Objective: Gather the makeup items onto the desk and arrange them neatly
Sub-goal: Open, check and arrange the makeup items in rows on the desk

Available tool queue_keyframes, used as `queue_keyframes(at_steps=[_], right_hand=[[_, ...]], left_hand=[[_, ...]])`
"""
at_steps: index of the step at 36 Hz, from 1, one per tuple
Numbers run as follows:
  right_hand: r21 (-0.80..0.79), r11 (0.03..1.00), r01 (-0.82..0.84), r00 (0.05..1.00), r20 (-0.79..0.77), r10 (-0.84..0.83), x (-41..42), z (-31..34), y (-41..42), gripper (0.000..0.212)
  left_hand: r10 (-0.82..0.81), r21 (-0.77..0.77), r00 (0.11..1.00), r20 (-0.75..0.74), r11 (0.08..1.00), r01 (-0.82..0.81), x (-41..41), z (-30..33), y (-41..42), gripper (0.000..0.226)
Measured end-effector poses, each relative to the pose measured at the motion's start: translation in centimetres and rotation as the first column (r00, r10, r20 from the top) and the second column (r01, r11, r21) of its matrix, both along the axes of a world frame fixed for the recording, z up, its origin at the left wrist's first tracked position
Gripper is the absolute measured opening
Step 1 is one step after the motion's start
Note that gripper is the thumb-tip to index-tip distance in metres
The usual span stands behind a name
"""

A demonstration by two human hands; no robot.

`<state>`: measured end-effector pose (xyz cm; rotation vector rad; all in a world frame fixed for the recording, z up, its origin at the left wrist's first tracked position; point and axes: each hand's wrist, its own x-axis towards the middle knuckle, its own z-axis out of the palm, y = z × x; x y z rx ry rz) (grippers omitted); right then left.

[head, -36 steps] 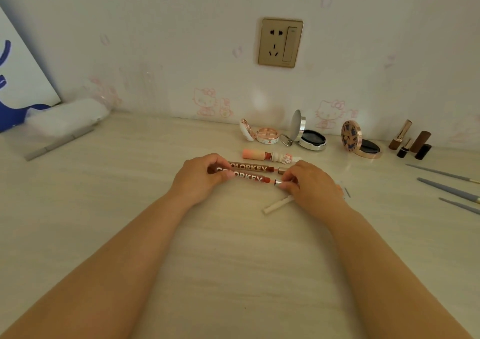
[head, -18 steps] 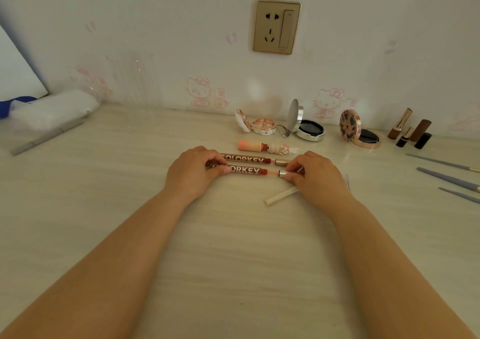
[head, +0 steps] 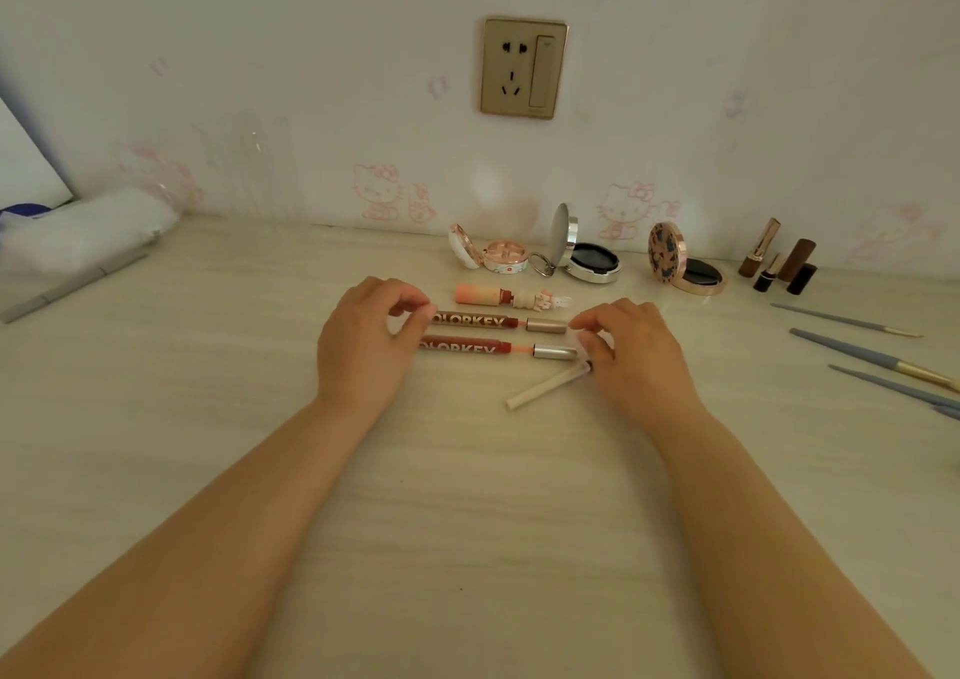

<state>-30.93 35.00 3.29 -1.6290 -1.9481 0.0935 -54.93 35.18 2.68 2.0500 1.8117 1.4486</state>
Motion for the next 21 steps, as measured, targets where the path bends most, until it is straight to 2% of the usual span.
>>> queue_keyframes(at_steps=[3,6,9,14,21], right_hand=[[0.01,0.999,0.034,0.999,0.011,-0.034,0.9,-0.3,-0.8,0.02],[0.042,0.999,0.032,0.999,0.021,-0.033,1.4,-0.5,-1.5,0.018],[0.056,0.998,0.031,0.999,0.015,-0.032,1.7,-0.7,-2.3,0.017],[0.027,0.999,0.033,0.999,0.016,-0.033,1.7,-1.0,-3.0,0.018],[0.054,0.998,0.042,0.998,-0.043,-0.039,1.5,-0.8,-3.2,0.021]], left_hand=[[-0.092,0.015,0.986,-0.142,0.995,0.095,2.9,0.1,-1.8,0.014],[-0.156,0.029,0.928,-0.338,0.984,0.176,5.8,-0.3,-3.0,0.03],[-0.192,-0.135,0.847,-0.496,0.98,0.143,7.4,-0.9,-3.1,0.038],[-0.185,-0.182,0.866,-0.464,0.977,0.111,7.6,-1.1,-3.1,0.027],[-0.17,-0.06,0.898,-0.405,0.985,0.159,5.8,-1.2,-3.7,0.014]])
